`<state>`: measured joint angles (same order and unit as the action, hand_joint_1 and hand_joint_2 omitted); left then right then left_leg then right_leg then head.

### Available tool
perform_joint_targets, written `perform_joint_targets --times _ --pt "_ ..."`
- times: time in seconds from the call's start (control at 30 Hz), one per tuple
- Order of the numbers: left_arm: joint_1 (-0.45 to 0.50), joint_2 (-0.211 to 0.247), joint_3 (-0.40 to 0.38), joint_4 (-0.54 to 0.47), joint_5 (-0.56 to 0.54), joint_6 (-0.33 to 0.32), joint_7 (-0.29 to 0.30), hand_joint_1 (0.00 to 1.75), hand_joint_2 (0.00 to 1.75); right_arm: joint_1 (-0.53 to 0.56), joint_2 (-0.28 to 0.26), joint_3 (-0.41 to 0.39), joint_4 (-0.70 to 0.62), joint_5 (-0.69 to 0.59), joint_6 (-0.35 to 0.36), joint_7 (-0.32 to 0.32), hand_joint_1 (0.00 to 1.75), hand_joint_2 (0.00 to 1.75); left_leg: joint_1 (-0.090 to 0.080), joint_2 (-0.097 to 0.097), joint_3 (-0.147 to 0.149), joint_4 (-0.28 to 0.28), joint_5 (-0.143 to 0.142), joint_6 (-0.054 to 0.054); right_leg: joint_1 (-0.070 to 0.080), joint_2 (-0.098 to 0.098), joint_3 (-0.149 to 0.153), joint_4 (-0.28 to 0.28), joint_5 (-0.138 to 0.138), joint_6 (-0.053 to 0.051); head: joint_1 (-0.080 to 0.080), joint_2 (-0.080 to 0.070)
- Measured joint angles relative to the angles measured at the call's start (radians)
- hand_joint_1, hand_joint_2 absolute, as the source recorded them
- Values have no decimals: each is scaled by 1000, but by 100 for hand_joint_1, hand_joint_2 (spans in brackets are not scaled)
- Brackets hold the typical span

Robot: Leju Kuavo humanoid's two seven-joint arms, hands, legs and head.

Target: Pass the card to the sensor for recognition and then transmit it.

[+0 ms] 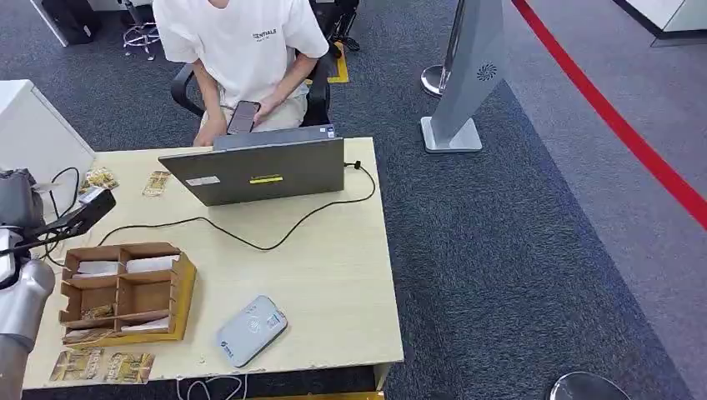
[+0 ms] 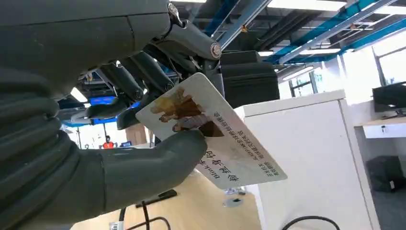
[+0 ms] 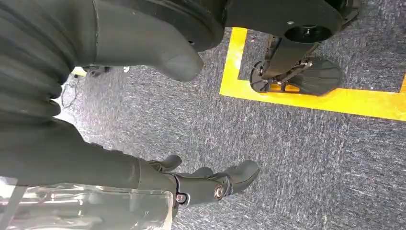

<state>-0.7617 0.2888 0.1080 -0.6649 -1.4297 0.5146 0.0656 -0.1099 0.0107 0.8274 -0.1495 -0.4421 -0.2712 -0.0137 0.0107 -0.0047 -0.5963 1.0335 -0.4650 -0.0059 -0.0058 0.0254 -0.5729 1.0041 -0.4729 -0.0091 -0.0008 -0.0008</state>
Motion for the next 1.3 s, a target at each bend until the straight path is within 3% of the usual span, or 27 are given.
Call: perform_joint_targets --times 0.1,0.17,0.27,0.37,0.53,0.8,1.3 --pt "35 -14 -8 -49 42 16 -48 175 175 1 0 2 0 -2 0 0 0 175 0 0 0 0 0 0 0 0 0 0 0 0 0 0" --pt "95 -38 -26 -143 69 32 -78 175 175 5 1 3 0 -8 -2 0 0 175 -1 -1 0 0 0 0 0 -1 0 0 0 0 0 0" --pt "239 -87 -81 -361 89 32 -103 175 175 16 3 3 0 -19 -5 5 0 175 -1 -1 0 0 -1 1 -1 0 0 -1 -1 1 0 0" --pt "392 -128 -184 -607 36 43 -104 175 175 26 7 5 1 -21 -11 22 0 175 -2 0 -1 0 -3 2 -1 -1 0 -1 -2 2 0 0" --pt "532 -158 -324 -842 -17 59 -89 175 175 29 15 13 1 -18 -12 34 0 175 -2 0 -2 0 -4 3 -1 -1 -1 -2 -3 3 2 0" --pt "582 -167 -384 -951 -17 65 -90 175 175 30 19 24 1 -18 -12 34 0 175 -1 -1 -1 0 -3 1 0 -2 -1 0 -2 3 1 0" --pt "617 -185 -469 -965 -18 81 -98 175 175 29 26 29 2 -18 -13 34 0 175 -1 -2 -2 0 -3 1 -1 -2 -1 0 -2 3 0 0"
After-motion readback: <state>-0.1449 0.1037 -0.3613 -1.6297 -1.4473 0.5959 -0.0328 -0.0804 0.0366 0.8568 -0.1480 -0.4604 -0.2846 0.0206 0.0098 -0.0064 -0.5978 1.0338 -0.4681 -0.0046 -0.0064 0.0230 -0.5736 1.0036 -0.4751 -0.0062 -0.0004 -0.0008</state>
